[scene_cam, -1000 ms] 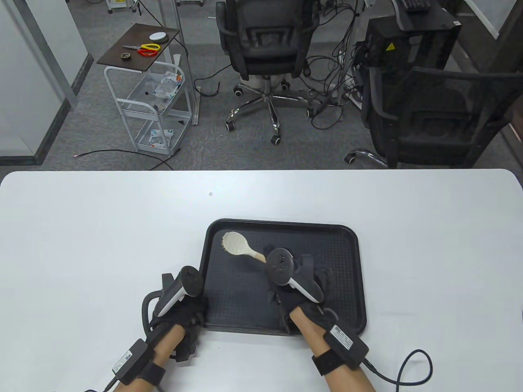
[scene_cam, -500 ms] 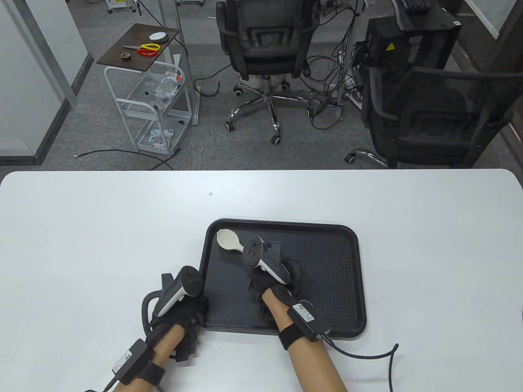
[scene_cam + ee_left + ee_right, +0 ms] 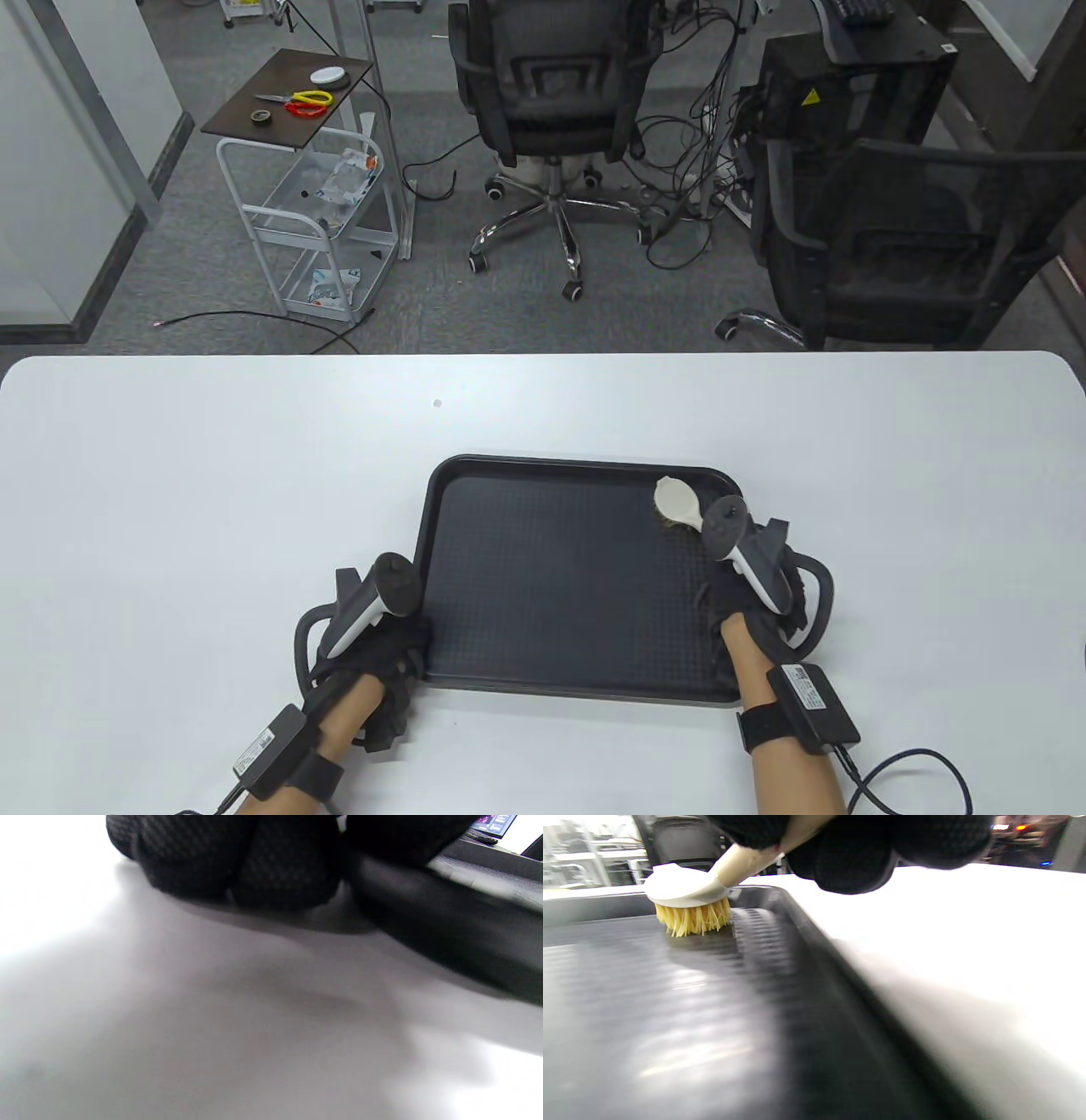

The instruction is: Scrub the tray with pot brush

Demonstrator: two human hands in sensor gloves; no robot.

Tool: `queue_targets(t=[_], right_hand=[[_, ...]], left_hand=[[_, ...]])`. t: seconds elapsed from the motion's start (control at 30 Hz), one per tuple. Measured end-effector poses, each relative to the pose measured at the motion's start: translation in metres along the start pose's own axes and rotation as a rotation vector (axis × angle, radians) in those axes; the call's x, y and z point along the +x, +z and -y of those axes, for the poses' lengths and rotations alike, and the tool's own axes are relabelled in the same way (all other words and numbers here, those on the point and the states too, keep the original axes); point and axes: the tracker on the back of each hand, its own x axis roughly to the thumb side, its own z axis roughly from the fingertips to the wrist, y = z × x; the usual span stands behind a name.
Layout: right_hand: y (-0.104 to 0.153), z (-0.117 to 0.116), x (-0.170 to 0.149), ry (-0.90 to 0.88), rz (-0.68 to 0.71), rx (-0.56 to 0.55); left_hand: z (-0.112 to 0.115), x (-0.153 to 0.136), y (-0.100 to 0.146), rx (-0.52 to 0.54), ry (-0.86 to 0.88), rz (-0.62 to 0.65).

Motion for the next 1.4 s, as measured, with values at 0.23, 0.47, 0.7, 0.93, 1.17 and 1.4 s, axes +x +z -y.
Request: queue_targets(t=[0.23,0.47,0.7,0.93,1.17,1.4], right_hand=[[0.001,0.008,-0.007,0.032,-0.027,-0.016],[0.031,0.021,0.06,-0.034,0.162,-0.033],[0.07,0.002,0.154,-0.1,0.372,0.014],[0.09,-0.026,0.213,-0.077,0.46,0.084],[0.079,-0.035,0.198,-0.089,0.421,0.09],[0.052,-0.026,0.123,-0.093,0.283,0.076]], left_hand=[[0.0,0.0,0.0,0.001,0.001,0.0],[0.0,0.0,0.0,0.0,0.002,0.001],[0.0,0.0,0.0,0.0,0.002,0.002],[0.0,0.0,0.0,0.0,0.003,0.003],[0.0,0.0,0.0,-0.001,0.004,0.004],[0.0,0.0,0.0,-0.001,0.004,0.004]])
